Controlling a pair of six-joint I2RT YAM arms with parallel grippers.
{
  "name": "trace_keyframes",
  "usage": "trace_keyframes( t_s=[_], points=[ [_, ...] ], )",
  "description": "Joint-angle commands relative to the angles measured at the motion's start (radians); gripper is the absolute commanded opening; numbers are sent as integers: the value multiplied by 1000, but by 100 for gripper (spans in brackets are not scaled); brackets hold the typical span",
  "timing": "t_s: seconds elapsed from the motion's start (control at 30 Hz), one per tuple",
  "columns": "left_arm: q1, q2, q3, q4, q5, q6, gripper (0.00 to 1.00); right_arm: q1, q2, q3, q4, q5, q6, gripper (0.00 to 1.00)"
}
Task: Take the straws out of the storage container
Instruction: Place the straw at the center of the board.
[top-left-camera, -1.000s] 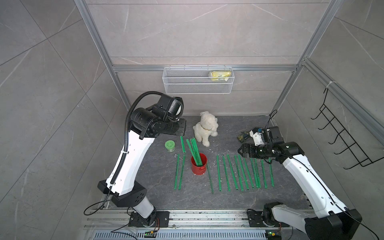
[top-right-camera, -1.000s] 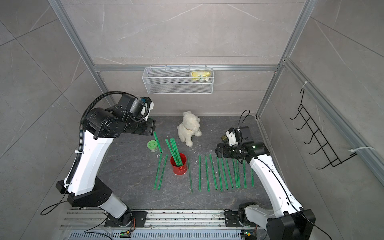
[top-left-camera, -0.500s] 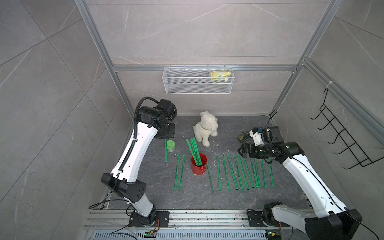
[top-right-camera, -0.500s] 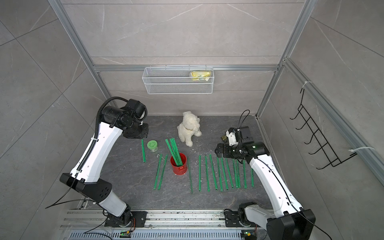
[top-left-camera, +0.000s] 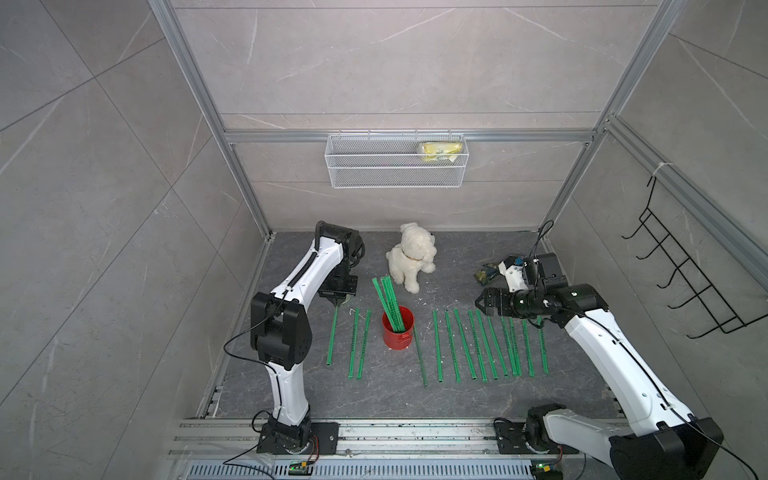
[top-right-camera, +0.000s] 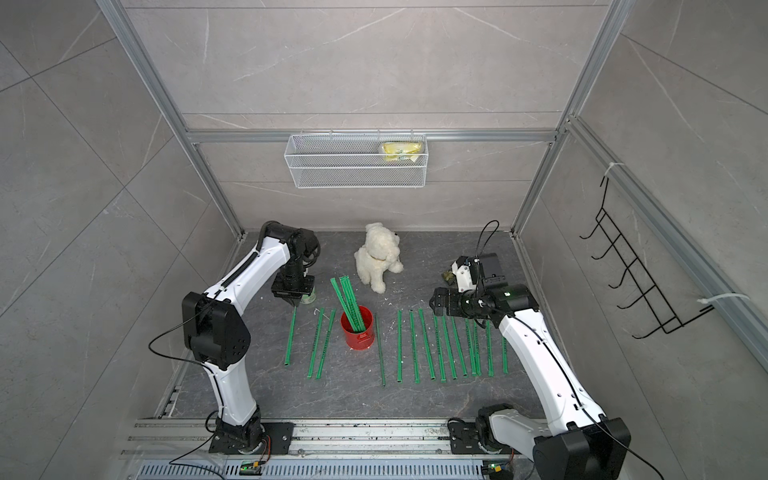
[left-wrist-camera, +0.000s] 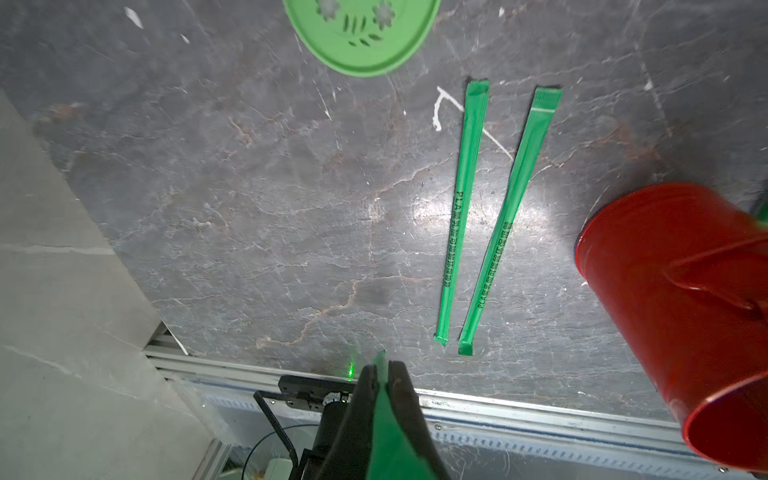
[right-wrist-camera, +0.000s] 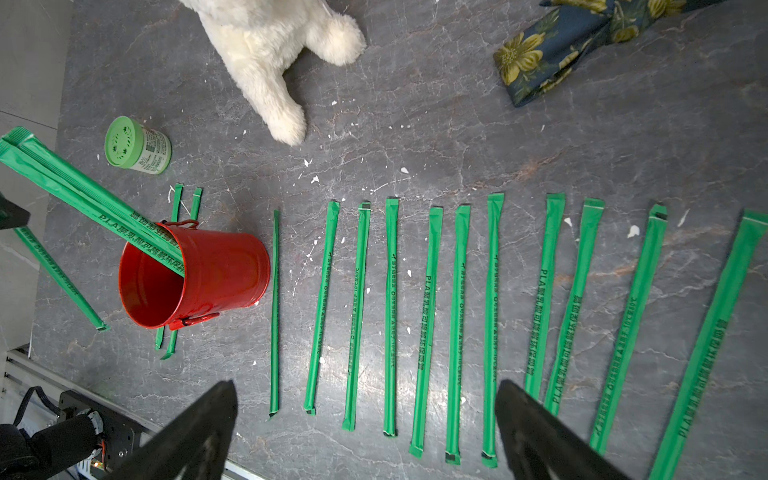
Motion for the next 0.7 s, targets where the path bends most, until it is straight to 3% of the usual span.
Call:
trace_keyframes(
  t_s=[0.0,0.3,0.67],
  points=[
    [15,41,-4,-33,66,46,10,7,-20,-23,0,2,3,100],
    [27,164,19,3,117,64,9,6,-11,-38,11,8,-5,100],
    [55,212,-1,45,131,74,9,6,-3,-50,17,10,-10,100]
  ],
)
